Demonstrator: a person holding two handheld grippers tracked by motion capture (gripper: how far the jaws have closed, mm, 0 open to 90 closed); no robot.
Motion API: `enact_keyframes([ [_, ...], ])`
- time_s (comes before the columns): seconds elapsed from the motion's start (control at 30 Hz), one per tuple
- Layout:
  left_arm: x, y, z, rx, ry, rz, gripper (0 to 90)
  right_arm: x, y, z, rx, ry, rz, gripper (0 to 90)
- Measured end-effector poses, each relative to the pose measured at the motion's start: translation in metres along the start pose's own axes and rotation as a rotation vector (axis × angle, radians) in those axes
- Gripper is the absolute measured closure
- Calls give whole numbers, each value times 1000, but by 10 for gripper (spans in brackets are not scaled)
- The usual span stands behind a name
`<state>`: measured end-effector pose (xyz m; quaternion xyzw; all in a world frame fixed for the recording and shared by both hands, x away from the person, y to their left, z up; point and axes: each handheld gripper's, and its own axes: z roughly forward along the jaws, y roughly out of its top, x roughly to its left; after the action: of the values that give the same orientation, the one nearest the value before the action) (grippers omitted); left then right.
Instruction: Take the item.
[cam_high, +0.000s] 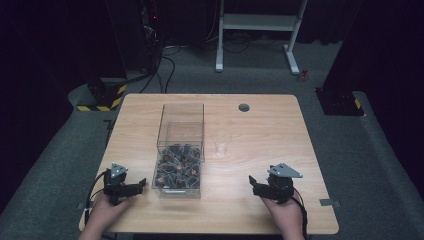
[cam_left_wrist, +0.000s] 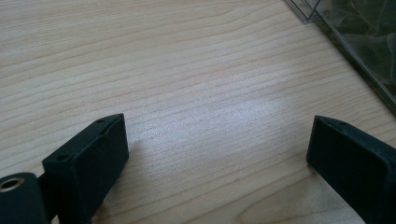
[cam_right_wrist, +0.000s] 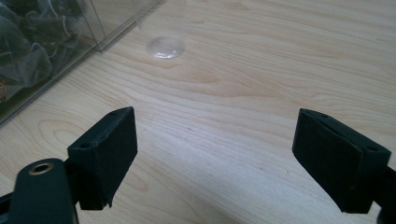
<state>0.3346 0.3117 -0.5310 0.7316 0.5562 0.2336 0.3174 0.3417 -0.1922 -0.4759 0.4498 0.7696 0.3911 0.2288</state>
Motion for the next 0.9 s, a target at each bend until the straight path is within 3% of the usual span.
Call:
enact_keyframes([
  [0.6,0,0,0,5,4,10,57,18,19,-2,-31,58,-49,160],
  [0.9,0,0,0,5,4,10,57,29,36,1,-59,93,-68,181],
])
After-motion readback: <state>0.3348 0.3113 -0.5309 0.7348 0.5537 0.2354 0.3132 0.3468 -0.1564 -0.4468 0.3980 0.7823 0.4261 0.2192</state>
